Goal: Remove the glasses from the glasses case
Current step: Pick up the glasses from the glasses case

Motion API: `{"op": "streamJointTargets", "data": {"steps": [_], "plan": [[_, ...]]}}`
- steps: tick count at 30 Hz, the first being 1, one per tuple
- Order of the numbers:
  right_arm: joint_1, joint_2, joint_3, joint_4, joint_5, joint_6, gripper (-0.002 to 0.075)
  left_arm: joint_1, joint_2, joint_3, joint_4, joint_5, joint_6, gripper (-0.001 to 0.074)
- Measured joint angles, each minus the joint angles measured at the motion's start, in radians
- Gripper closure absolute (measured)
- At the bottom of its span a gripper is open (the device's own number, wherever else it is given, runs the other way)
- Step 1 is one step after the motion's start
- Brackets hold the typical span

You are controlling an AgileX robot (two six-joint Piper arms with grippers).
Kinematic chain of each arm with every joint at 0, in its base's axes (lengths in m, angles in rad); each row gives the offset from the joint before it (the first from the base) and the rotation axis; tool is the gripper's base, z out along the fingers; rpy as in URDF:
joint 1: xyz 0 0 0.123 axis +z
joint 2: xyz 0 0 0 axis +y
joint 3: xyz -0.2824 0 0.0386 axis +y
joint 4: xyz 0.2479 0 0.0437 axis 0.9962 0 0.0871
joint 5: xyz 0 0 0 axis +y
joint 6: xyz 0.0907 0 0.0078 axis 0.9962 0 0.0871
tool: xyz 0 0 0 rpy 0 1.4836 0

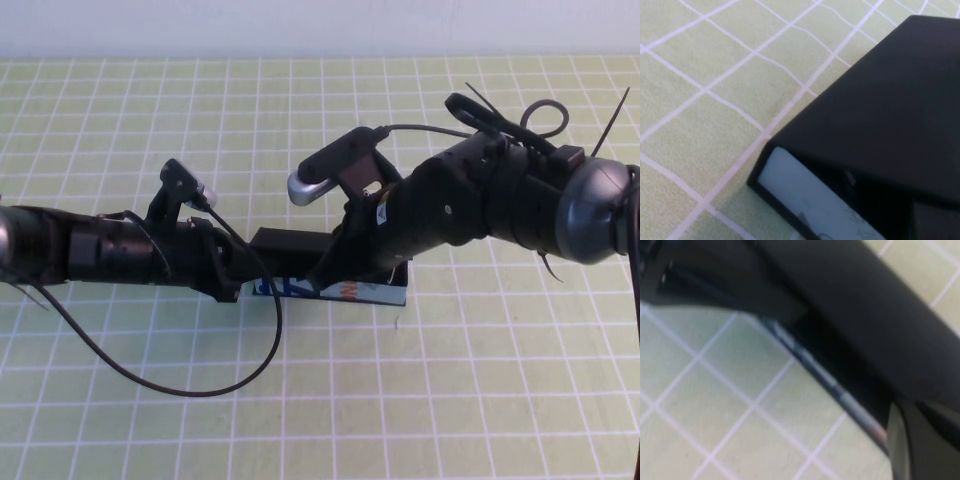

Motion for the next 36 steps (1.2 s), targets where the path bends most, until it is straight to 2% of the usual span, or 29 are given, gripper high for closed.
{"op": "streamJointTargets", "data": {"steps": [7, 16, 27, 36], "plan": [[-0.021, 0.001, 0.0, -0.013, -0.077, 0.055, 0.0742, 0.0, 0.0, 0.0, 0.002, 0.0, -0.002, 0.0739], [-0.048, 0.011, -0.032, -0.015, -0.079, 0.062, 0.0742, 0.0, 0.0, 0.0, 0.005, 0.001, -0.004, 0.0739], [-0.048, -0.012, -0.069, 0.193, 0.237, -0.031, 0.0742, 0.0, 0.0, 0.0, 0.008, 0.002, -0.007, 0.0739], [-0.048, 0.077, -0.069, 0.193, 0.103, -0.036, 0.0742, 0.0, 0.0, 0.0, 0.008, 0.002, -0.016, 0.0739]]}}
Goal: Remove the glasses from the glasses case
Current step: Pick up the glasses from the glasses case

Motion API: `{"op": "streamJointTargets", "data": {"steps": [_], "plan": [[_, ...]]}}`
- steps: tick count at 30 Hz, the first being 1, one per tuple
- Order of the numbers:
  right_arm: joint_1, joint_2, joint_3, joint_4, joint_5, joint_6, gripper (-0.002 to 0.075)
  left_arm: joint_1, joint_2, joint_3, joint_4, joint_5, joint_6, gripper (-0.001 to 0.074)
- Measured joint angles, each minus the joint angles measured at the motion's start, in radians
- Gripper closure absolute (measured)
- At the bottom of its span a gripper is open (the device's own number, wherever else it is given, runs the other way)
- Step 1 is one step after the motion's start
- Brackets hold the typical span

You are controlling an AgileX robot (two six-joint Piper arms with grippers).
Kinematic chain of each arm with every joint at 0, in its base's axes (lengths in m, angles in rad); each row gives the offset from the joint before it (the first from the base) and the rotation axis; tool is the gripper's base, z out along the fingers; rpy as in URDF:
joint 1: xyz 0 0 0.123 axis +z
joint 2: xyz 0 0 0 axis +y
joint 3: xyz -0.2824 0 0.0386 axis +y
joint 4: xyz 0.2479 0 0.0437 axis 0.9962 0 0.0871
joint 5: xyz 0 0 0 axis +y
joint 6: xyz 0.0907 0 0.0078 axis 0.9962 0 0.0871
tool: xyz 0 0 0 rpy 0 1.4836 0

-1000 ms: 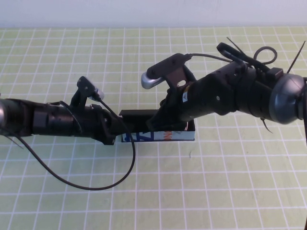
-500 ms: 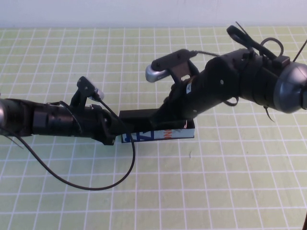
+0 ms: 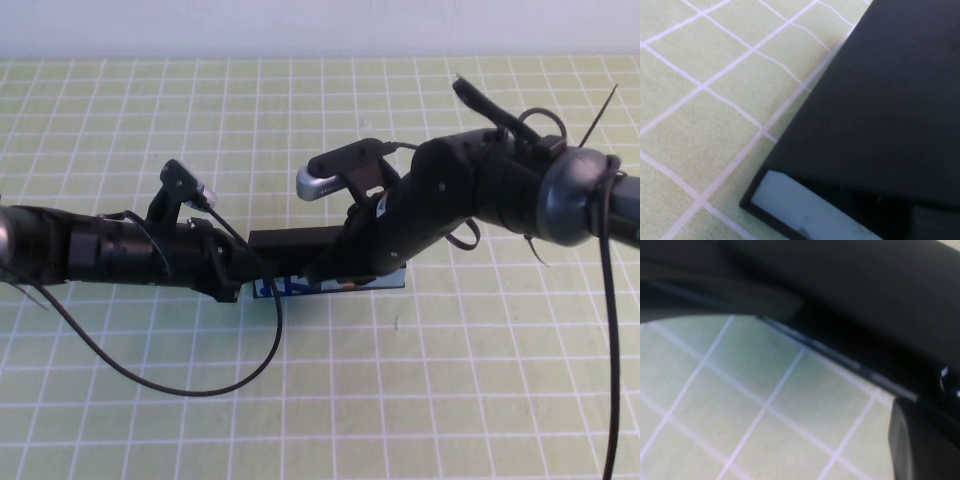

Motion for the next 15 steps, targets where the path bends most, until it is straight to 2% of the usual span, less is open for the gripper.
{"op": "streamJointTargets", "data": {"steps": [15], "plan": [[0.0, 0.032, -0.015, -0.002, -0.184, -0.002, 0.0742, 0.0, 0.0, 0.0, 0.015, 0.001, -0.007, 0.0739]]}}
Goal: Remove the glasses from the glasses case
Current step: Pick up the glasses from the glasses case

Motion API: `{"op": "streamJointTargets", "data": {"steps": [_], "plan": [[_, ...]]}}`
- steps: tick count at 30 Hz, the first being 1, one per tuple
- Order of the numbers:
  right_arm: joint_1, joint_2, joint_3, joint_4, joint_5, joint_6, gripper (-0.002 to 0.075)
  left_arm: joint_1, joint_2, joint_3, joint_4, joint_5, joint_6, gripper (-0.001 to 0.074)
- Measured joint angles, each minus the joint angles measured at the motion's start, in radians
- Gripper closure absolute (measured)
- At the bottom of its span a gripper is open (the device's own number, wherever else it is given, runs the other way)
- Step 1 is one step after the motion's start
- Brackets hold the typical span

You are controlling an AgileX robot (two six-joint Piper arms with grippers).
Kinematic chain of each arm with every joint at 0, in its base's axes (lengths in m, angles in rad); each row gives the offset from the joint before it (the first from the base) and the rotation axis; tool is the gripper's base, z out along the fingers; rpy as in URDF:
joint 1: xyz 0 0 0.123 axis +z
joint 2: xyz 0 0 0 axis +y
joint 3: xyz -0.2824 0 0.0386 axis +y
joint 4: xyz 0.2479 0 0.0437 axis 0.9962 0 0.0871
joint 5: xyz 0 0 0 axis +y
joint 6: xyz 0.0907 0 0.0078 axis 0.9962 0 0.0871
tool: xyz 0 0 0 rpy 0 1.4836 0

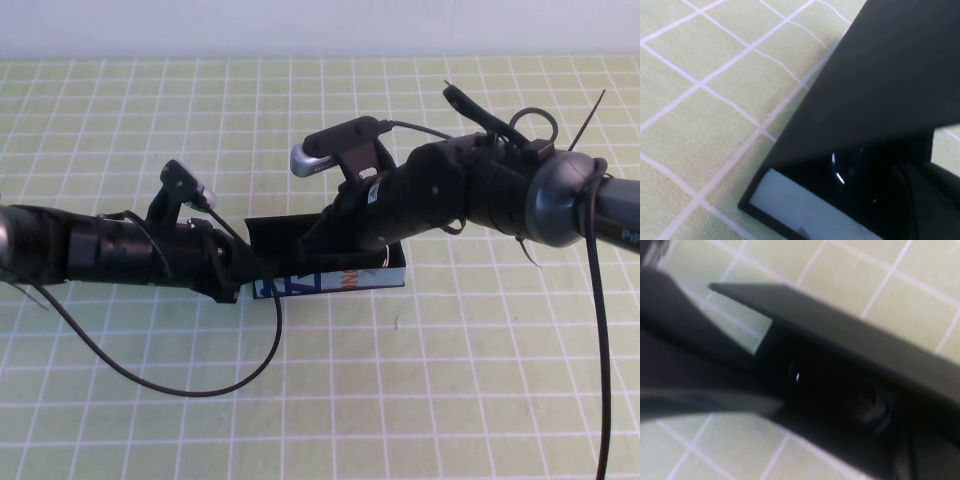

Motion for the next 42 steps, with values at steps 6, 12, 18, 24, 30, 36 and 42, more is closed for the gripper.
{"op": "streamJointTargets", "data": {"steps": [6, 12, 18, 24, 30, 36, 42], "plan": [[-0.001, 0.0, -0.002, 0.0, -0.075, 0.0, 0.0742, 0.0, 0.0, -0.002, 0.004, 0.002, 0.0, 0.0739], [-0.015, 0.0, -0.002, 0.0, -0.159, 0.0, 0.0742, 0.0, 0.0, -0.002, 0.005, 0.002, 0.0, 0.0739], [-0.058, 0.014, -0.032, 0.0, -0.164, 0.0, 0.0742, 0.0, 0.0, -0.002, 0.008, 0.002, 0.0, 0.0739], [-0.071, 0.095, -0.163, 0.002, -0.048, 0.0, 0.0742, 0.0, 0.0, -0.003, 0.013, 0.004, -0.004, 0.0739], [-0.071, 0.171, -0.285, 0.0, 0.072, 0.0, 0.0742, 0.0, 0.0, -0.004, 0.019, 0.005, -0.004, 0.0739], [-0.078, 0.233, -0.361, 0.008, 0.166, 0.0, 0.0742, 0.0, 0.0, -0.004, 0.019, 0.005, -0.008, 0.0739], [-0.104, 0.26, -0.386, 0.042, 0.217, 0.0, 0.0742, 0.0, 0.0, -0.004, 0.023, 0.007, -0.008, 0.0739]]}}
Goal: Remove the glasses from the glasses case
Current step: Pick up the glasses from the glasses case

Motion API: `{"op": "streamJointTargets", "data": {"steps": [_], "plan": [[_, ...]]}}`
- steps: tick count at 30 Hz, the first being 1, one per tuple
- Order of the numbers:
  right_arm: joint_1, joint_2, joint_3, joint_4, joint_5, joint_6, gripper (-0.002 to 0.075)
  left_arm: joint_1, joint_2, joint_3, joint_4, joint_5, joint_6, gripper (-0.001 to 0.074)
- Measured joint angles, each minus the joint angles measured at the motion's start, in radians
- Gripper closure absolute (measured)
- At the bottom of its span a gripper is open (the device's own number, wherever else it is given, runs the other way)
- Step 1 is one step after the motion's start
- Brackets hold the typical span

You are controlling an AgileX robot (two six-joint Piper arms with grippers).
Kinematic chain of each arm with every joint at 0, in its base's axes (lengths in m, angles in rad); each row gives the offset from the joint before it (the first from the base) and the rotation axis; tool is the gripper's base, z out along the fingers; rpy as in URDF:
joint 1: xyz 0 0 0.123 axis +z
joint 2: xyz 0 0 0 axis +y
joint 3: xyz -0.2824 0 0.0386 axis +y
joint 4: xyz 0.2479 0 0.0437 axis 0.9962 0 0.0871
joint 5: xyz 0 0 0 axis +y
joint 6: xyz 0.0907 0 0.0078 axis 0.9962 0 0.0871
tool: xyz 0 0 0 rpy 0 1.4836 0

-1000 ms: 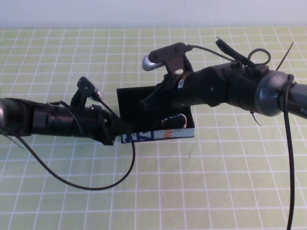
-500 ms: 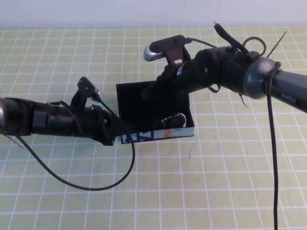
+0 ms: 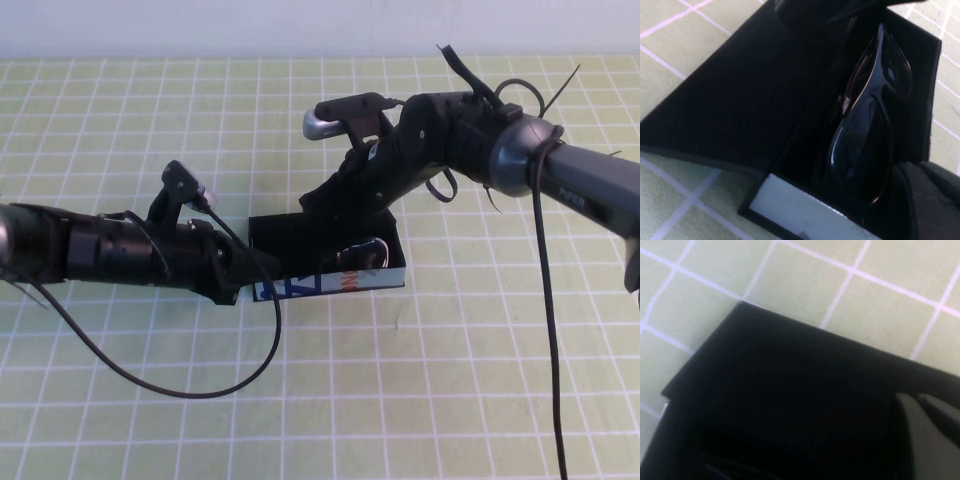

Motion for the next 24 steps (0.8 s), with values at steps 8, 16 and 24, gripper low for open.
{"op": "streamJointTargets", "data": {"steps": [8, 16, 24], "plan": [[-0.009, 0.002, -0.026, 0.002, 0.075, 0.0, 0.0742, 0.0, 0.0, 0.0, 0.008, 0.006, -0.011, 0.0739], [-0.009, 0.002, -0.032, 0.002, 0.12, -0.002, 0.0742, 0.0, -0.031, 0.004, 0.043, 0.006, -0.014, 0.0739], [-0.009, 0.002, -0.035, 0.002, 0.143, -0.002, 0.0742, 0.0, -0.051, 0.004, 0.043, -0.045, -0.059, 0.0739]]}}
